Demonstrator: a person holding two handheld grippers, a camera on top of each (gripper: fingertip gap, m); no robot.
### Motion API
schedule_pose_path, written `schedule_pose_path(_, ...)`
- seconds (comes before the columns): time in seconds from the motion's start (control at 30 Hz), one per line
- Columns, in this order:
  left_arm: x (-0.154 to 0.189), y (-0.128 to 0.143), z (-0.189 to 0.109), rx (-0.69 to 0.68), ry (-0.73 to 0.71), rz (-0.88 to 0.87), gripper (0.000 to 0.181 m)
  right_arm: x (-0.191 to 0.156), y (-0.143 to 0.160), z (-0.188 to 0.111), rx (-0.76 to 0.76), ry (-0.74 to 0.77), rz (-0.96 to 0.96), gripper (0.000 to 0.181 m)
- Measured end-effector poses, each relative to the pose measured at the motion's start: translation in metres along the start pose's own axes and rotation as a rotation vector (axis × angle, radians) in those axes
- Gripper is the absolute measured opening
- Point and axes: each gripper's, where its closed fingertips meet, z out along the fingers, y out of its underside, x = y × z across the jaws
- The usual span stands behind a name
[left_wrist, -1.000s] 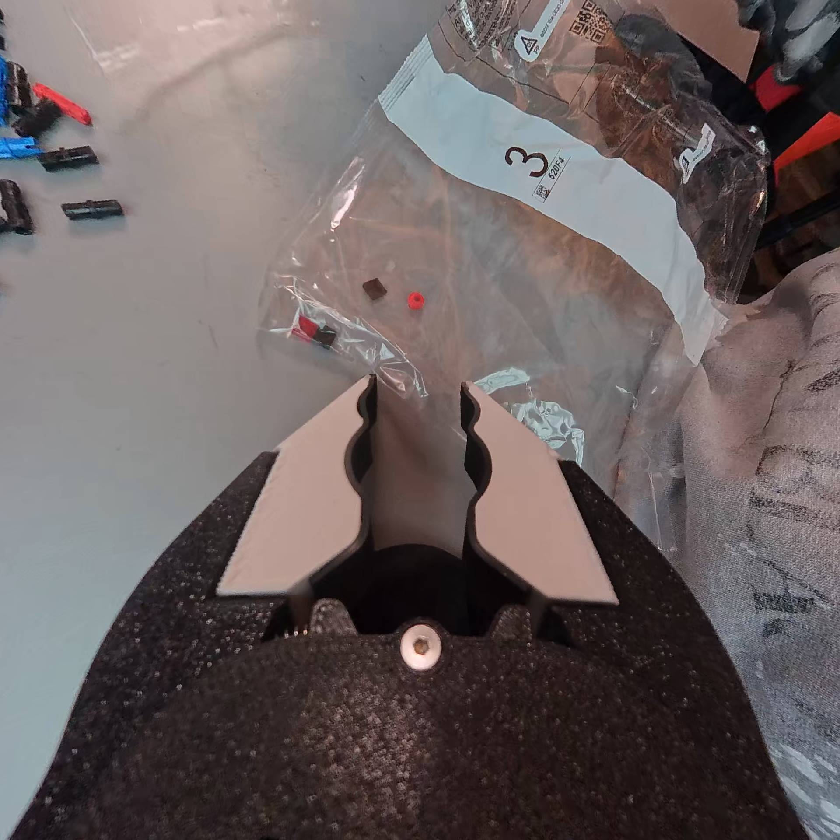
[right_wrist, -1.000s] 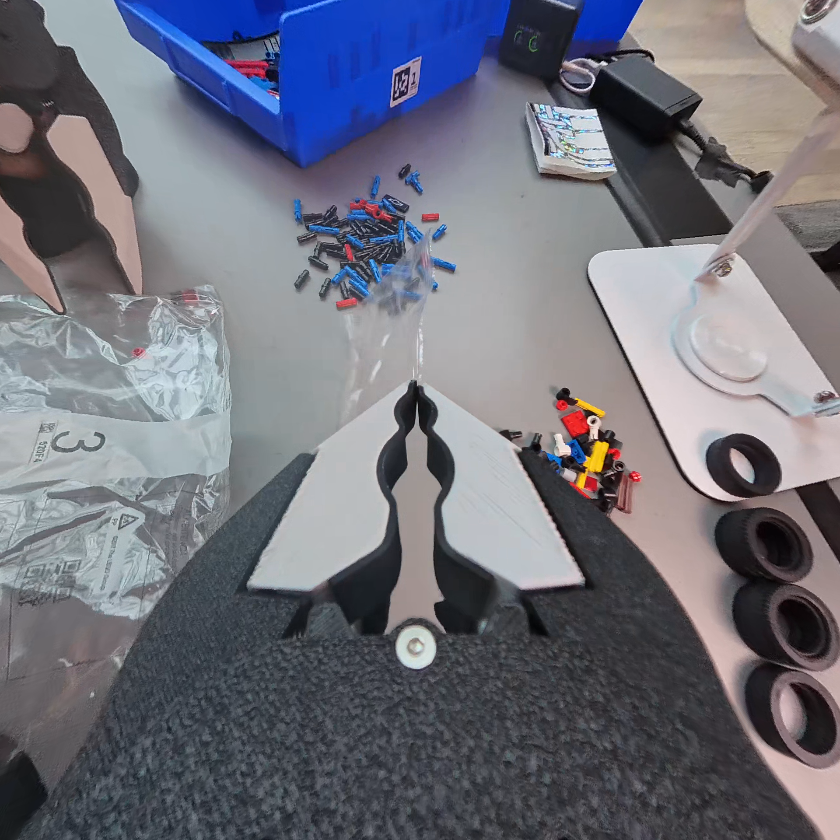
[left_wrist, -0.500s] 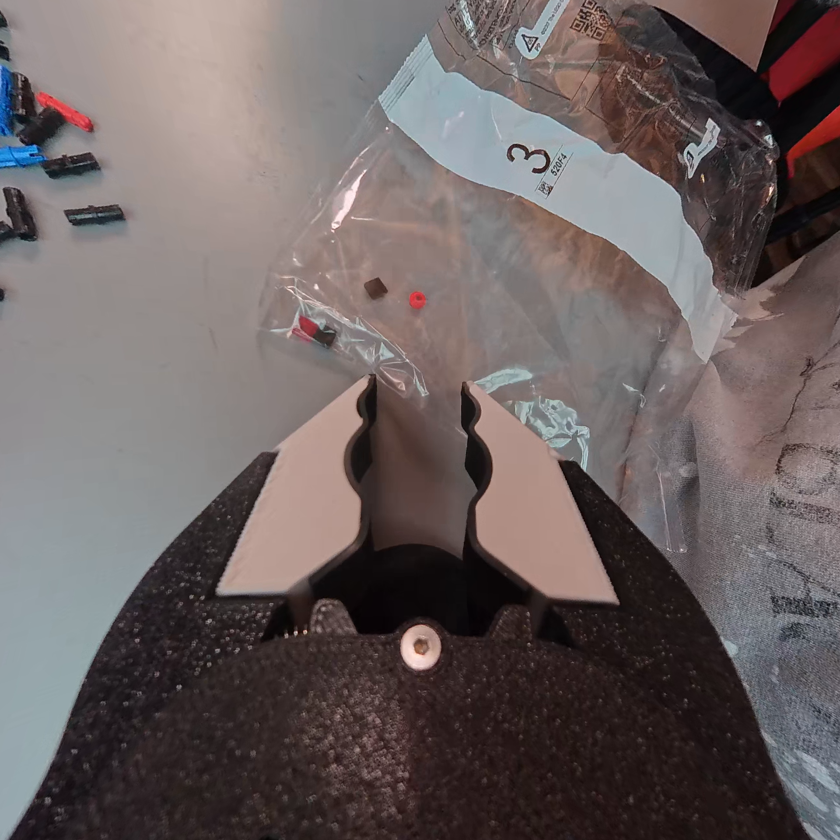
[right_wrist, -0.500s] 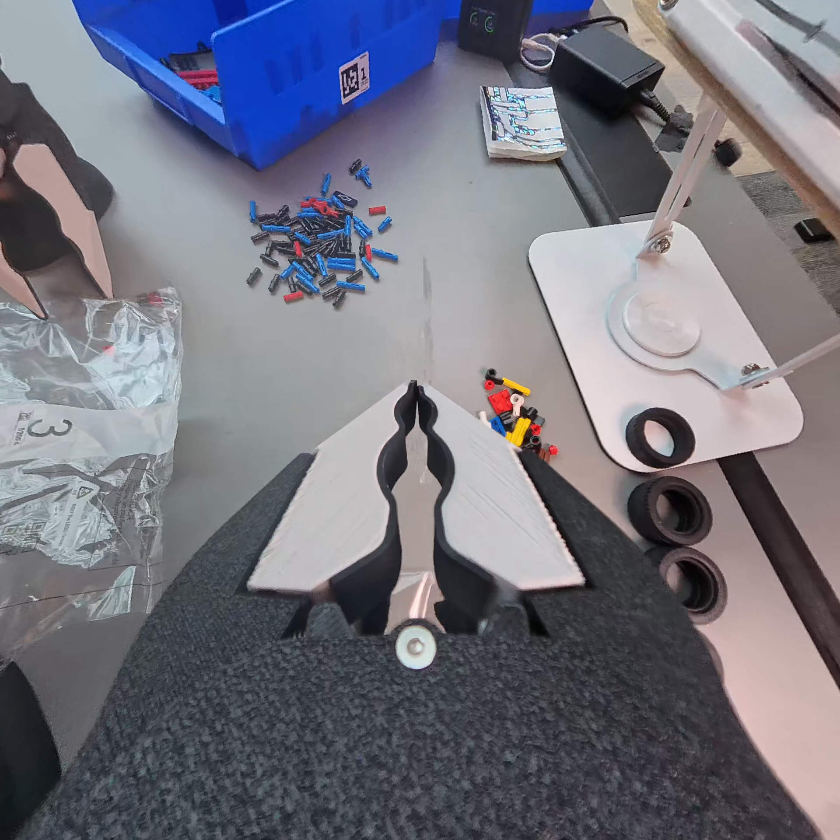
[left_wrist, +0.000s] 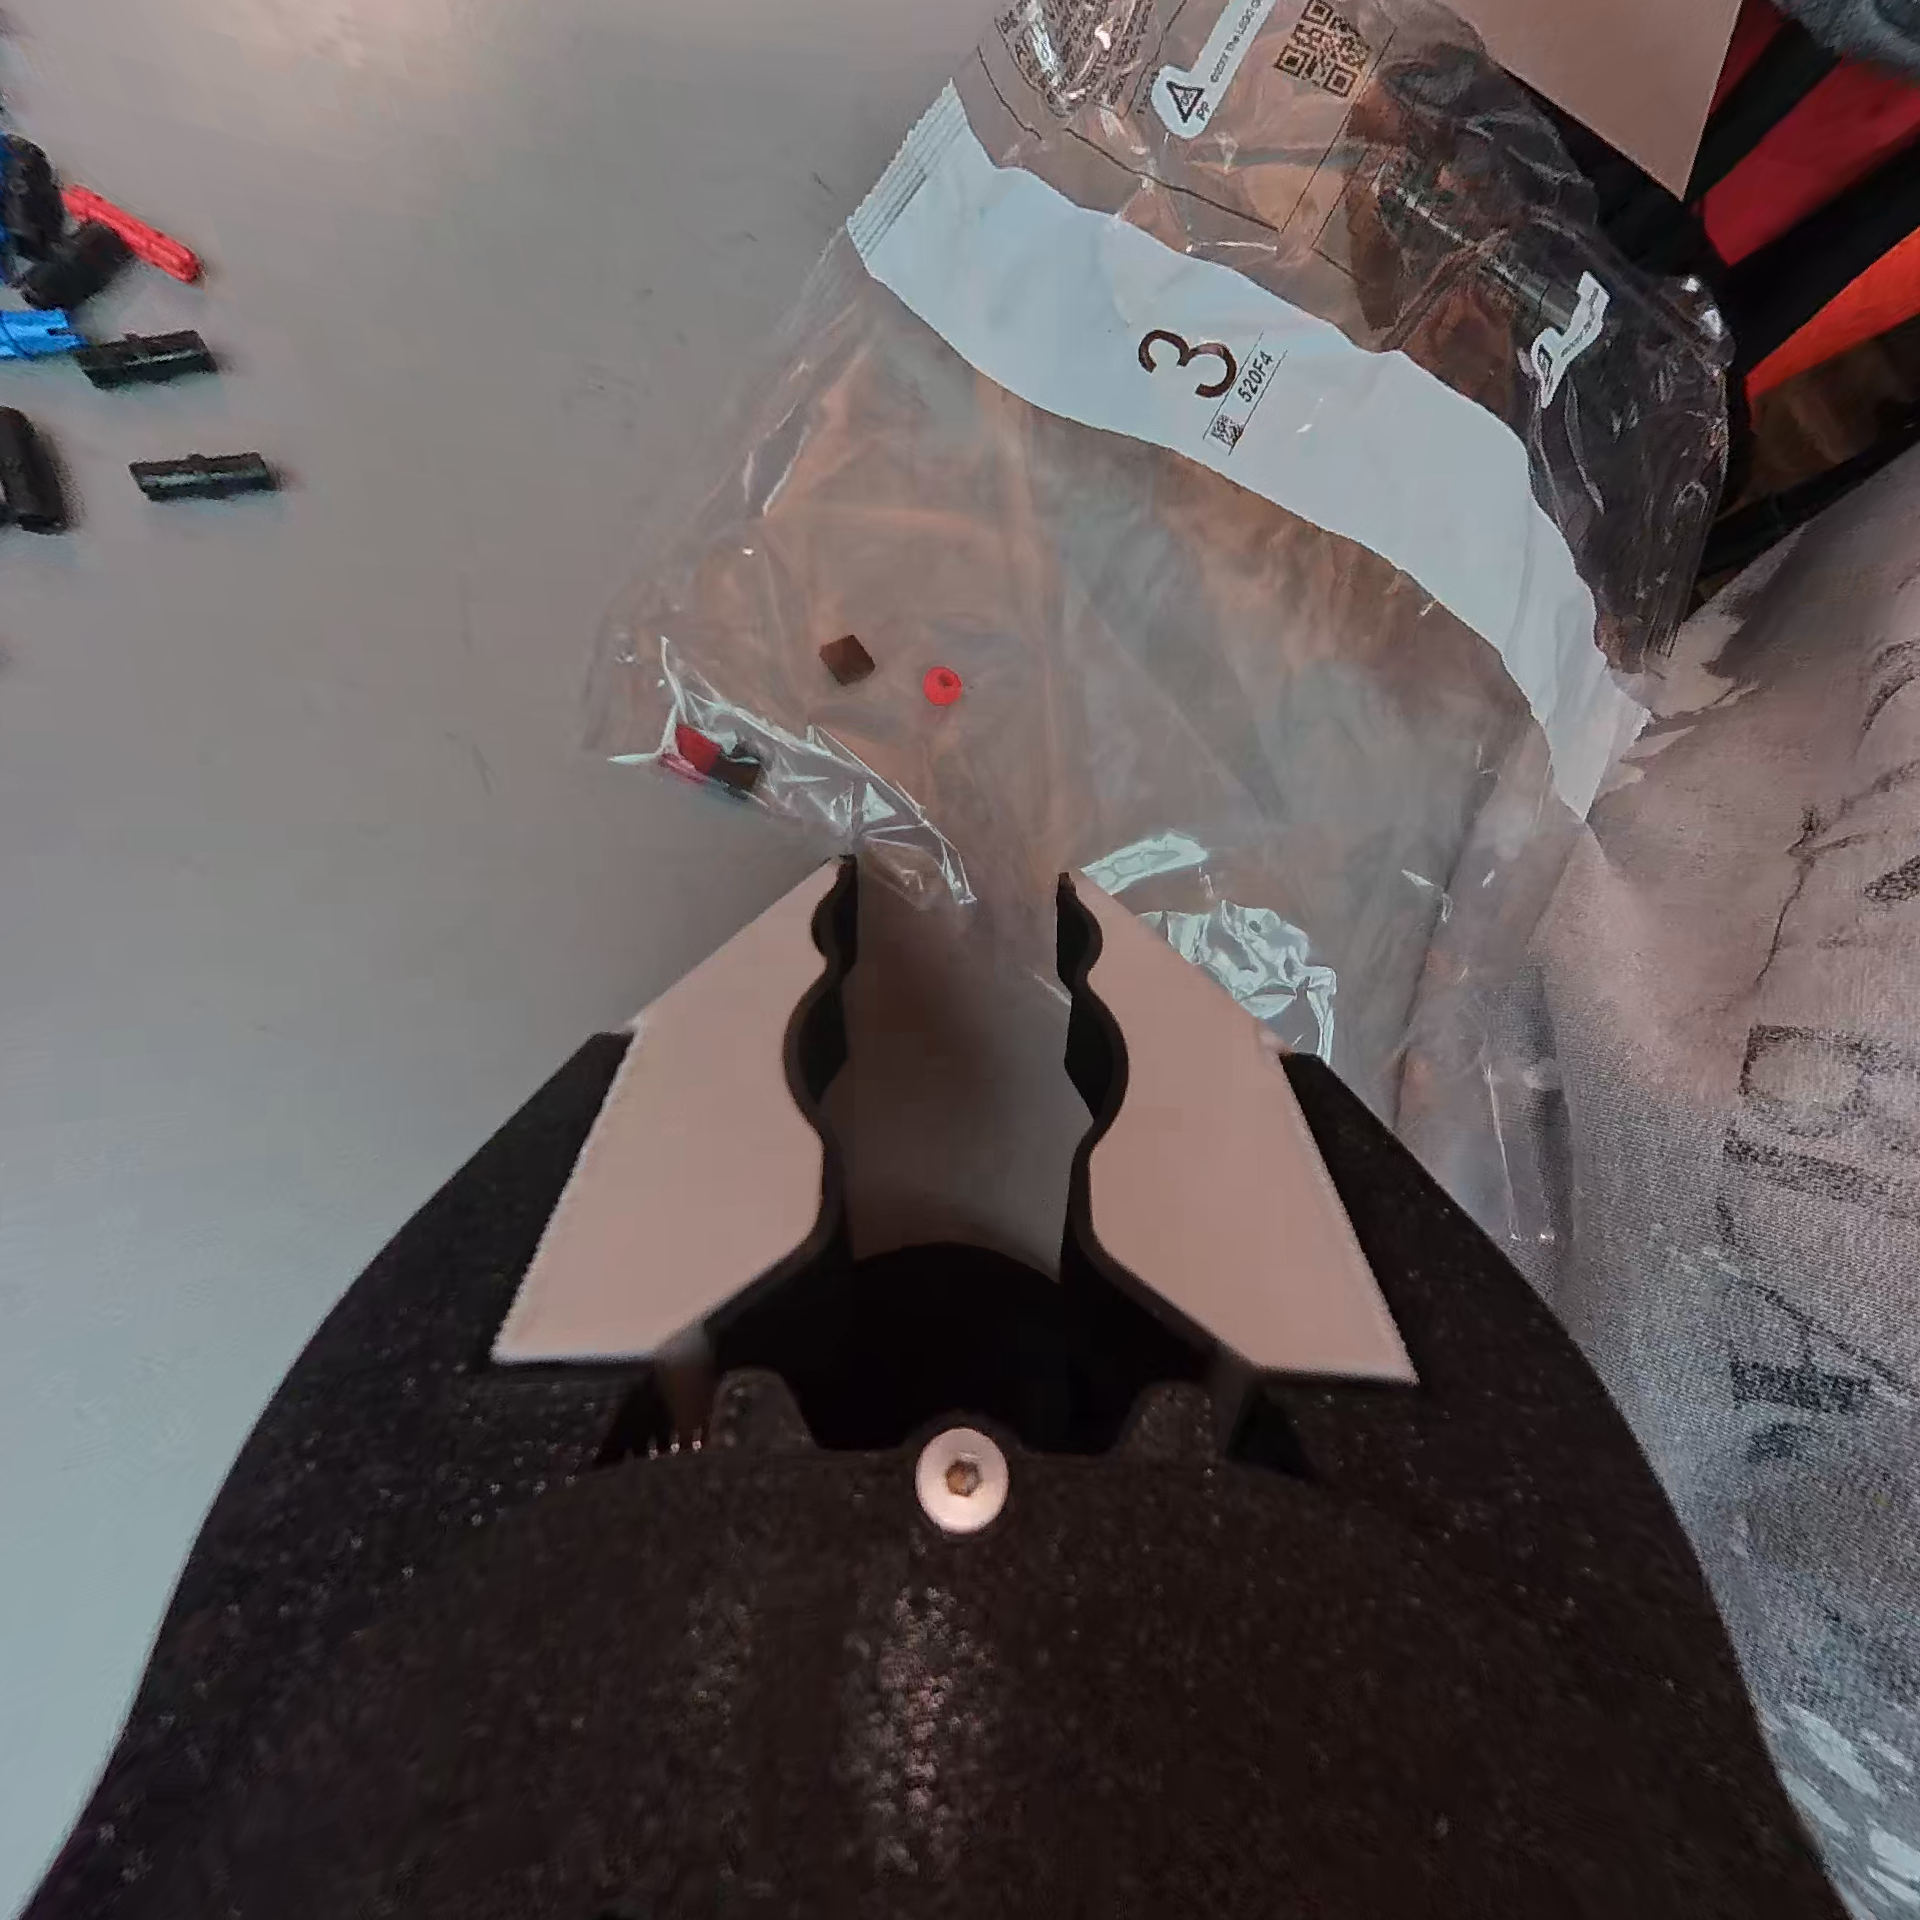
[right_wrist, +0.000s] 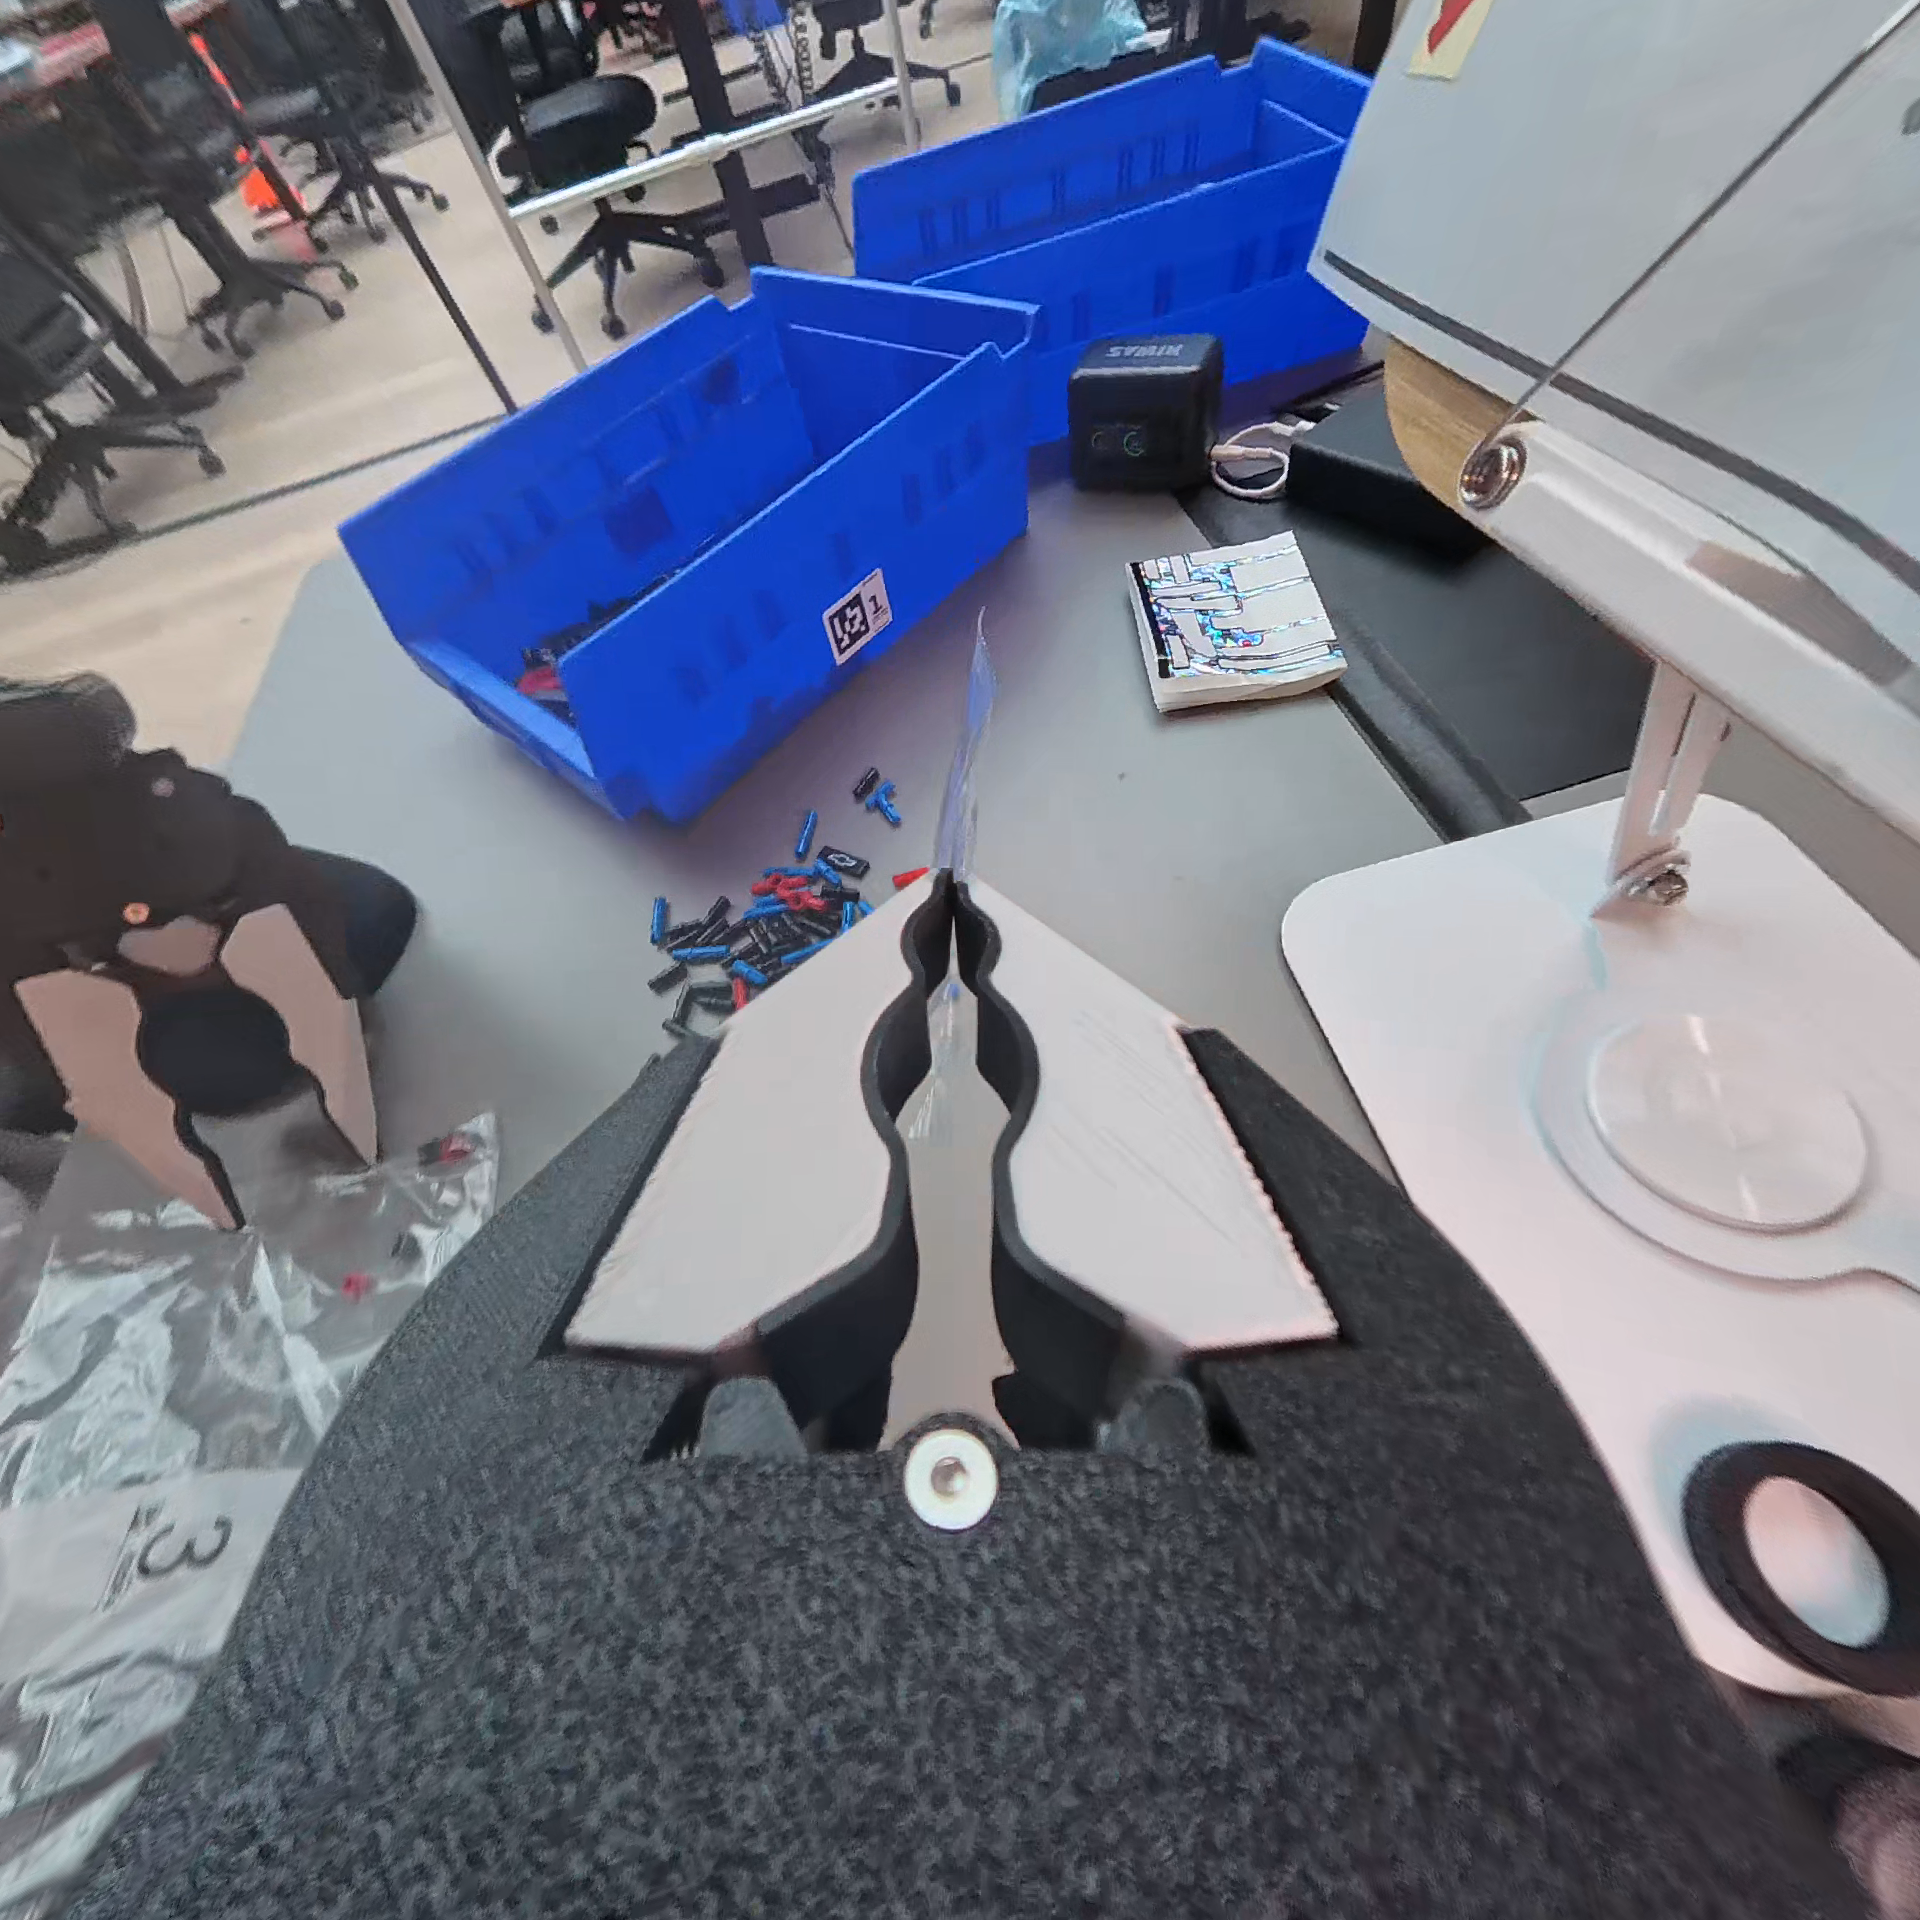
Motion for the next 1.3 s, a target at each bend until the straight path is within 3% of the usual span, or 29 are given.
schedule_pose_path(0.17, 0.0, 0.0, 0.0, 0.0, -0.009, 0.01, 0.036, 0.027, 0.026, 0.038, -0.029, 0.079, 0.118, 0.0)
schedule_pose_path(0.33, 0.0, 0.0, 0.0, 0.002, 0.006, -0.006, 0.036, 0.046, 0.047, 0.052, -0.058, 0.187, 0.131, 0.0)
schedule_pose_path(0.87, 0.0, 0.0, -0.001, 0.002, 0.003, -0.005, 0.036, 0.058, 0.067, 0.045, -0.105, 0.289, 0.055, 0.002)
schedule_pose_path(1.0, 0.0, 0.0, 0.0, 0.003, -0.002, 0.002, 0.036, 0.052, 0.043, 0.013, 0.03, 0.278, 0.066, 0.022)
schedule_pose_path(1.13, 0.0, 0.0, 0.0, 0.003, 0.002, 0.003, 0.037, 0.047, 0.04, -0.055, 0.059, 0.299, 0.011, 0.028)
schedule_pose_path(1.2, 0.001, 0.0, 0.0, 0.003, 0.007, 0.001, 0.038, 0.04, 0.064, -0.092, -0.046, 0.301, -0.03, 0.028)
schedule_pose_path(1.3, 0.001, 0.0, 0.0, 0.002, 0.012, -0.001, 0.038, 0.03, 0.129, -0.145, -0.32, 0.348, -0.117, 0.03)
